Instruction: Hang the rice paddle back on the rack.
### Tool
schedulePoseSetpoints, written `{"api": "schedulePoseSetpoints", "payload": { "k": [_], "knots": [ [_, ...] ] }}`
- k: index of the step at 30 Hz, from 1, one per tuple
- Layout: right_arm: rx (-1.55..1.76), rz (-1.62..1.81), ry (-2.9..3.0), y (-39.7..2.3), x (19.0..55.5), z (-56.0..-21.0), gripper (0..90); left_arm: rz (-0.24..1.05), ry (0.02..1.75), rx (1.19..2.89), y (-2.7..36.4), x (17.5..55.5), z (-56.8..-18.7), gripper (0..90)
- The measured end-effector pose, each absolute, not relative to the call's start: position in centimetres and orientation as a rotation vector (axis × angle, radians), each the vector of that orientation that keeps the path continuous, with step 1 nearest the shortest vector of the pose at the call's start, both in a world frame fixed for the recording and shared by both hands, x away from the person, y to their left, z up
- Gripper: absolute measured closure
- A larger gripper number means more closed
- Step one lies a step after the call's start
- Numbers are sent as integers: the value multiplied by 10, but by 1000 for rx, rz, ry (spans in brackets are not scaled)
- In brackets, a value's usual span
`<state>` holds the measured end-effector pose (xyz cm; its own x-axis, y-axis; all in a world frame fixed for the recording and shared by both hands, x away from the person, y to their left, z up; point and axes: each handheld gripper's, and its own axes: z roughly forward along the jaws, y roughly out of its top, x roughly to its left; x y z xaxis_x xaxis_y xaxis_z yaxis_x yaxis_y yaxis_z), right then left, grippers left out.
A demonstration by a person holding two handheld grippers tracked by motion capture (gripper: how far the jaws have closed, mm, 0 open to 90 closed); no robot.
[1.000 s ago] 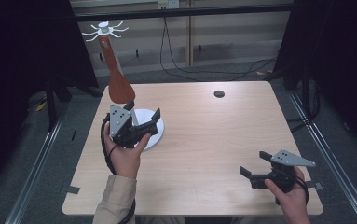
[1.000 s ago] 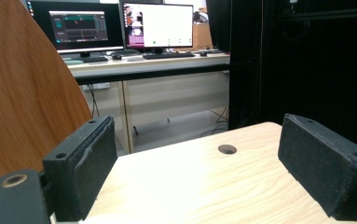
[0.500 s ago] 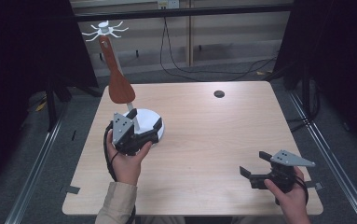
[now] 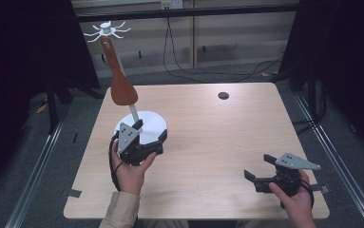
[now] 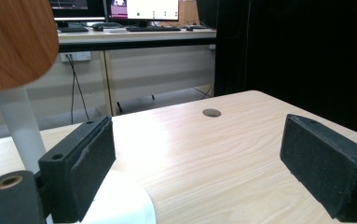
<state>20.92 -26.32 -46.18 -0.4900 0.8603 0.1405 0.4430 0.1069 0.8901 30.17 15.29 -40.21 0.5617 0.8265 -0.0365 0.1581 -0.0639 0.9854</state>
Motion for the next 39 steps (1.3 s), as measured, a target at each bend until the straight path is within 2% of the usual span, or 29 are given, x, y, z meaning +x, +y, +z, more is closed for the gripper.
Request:
{"api": "schedulePoseSetpoints", "payload": {
  "k": [23, 39],
  "knots": [
    [1263, 1345, 1992, -261, 209, -463, 26, 601, 846, 1624, 156, 298, -429, 85],
    [1250, 1340, 2008, -260, 210, -464, 26, 548, 905, 1645, 166, 298, -443, 65]
  ]
}}
